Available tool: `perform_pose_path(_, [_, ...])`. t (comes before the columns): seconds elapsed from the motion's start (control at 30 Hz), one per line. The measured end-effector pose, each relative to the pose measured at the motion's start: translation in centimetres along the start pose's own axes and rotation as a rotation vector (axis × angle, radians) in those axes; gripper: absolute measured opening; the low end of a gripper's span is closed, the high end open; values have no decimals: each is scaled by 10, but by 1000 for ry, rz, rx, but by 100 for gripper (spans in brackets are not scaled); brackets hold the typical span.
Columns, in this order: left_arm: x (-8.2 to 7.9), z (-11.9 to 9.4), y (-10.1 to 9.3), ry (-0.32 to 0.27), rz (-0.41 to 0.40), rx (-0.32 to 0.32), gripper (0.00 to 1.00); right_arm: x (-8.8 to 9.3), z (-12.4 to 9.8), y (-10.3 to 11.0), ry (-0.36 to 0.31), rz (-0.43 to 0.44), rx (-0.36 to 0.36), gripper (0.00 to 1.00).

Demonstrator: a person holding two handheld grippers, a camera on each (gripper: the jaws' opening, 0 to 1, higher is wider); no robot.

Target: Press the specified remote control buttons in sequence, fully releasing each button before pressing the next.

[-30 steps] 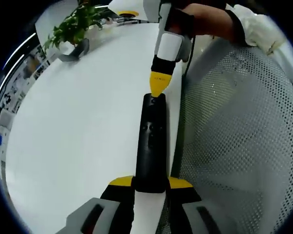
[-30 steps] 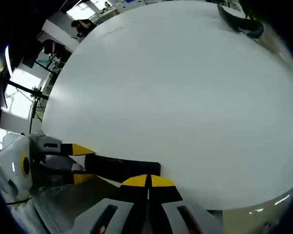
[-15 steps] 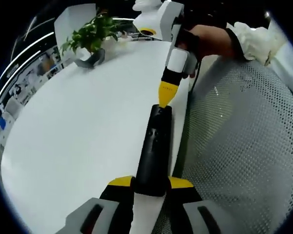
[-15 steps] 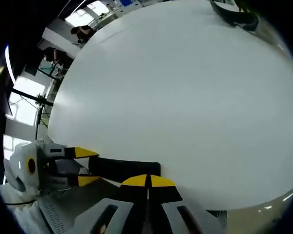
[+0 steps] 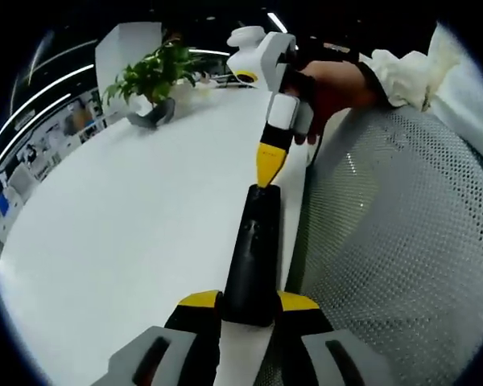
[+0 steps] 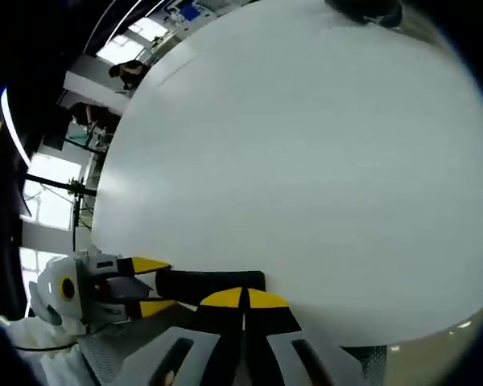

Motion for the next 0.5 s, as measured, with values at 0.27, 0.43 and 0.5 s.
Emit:
perform_pose_path(0.27, [-2,2,1,-13,-5,-4,25,-2,-1,4,-10,-47,32,0])
perform_pose_path(0.43, [-2,3,1,-19,-4,-4,25,1,1,16,-2,-61,-19,0])
perform_pose_path(0.5, [-2,3,1,-19,-4,-4,25,3,3,14,13,-66,-2,0])
Point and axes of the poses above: the point that each gripper's makers call its tool centre point, and the gripper's own axes: z roughly forward along the fingers, y roughly to its left, x roughly out of its underside, the point moved 1 cm from there along -z, roughly backward along the fingers, and after that the axes turned 2 degrees about z, right-handed, at the moved point
